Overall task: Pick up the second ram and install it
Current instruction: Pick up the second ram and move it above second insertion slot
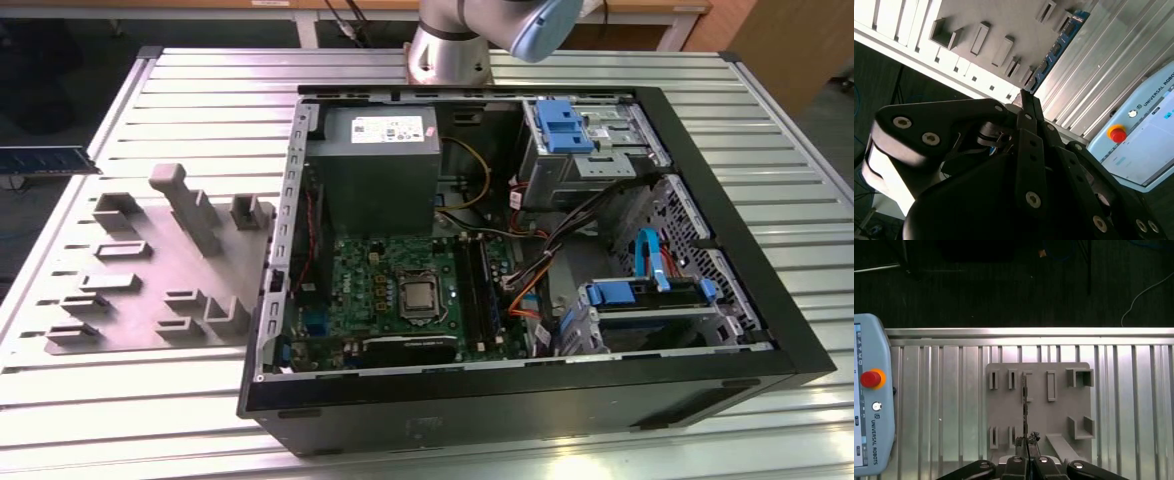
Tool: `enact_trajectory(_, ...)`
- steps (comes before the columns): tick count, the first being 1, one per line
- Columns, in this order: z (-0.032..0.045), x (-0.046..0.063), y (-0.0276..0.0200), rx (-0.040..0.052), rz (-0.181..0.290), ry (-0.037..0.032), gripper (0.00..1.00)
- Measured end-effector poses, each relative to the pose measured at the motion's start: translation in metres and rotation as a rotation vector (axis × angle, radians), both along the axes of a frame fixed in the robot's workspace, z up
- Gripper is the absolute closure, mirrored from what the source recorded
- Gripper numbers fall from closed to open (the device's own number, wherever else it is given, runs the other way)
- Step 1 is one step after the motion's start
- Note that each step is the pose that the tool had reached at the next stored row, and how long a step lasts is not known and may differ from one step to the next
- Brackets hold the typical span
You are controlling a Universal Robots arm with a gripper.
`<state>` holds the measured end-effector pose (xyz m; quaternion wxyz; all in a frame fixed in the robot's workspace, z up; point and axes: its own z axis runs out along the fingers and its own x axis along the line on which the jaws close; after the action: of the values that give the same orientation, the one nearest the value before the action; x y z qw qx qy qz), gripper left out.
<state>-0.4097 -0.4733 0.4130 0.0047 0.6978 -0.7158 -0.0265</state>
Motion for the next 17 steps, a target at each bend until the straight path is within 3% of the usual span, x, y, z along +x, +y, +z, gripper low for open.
enact_trajectory(17,0.0000,0.036,0.0000,0.0000,0.000,0.0000,0.89)
